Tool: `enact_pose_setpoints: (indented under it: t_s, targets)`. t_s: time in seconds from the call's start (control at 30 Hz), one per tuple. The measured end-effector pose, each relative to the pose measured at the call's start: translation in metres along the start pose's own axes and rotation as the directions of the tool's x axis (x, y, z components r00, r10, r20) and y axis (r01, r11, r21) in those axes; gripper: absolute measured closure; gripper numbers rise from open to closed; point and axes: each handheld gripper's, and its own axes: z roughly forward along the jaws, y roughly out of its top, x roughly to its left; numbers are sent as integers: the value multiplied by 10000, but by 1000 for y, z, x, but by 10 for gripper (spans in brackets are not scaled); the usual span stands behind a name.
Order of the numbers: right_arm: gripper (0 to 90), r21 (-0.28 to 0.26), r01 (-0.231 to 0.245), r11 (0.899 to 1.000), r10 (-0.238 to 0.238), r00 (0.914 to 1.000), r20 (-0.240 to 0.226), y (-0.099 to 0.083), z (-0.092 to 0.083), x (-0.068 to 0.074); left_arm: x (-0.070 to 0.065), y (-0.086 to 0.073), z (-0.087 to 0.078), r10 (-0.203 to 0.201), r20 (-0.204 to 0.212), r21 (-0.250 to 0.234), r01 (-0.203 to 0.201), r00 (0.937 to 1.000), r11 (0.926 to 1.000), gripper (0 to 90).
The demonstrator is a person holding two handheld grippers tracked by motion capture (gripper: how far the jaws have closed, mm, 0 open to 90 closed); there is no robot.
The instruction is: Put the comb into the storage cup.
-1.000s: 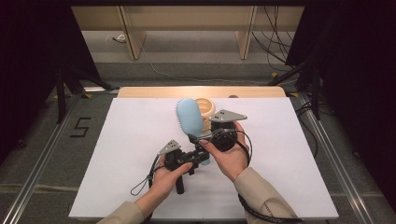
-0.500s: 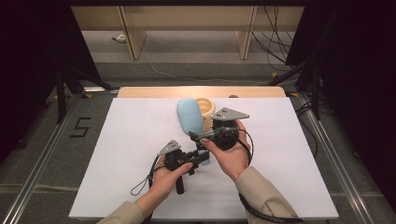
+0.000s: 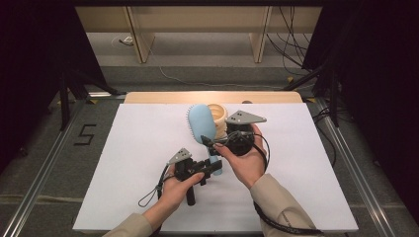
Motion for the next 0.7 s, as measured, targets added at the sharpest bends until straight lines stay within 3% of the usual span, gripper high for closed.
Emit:
enact_pose_setpoints:
  t_s: [0.7]
  targets:
    - [11,-398,-109,9991,108,9999,-29,16,-3,-5,0,0,0,-27,50,5,27,10000,10000,649]
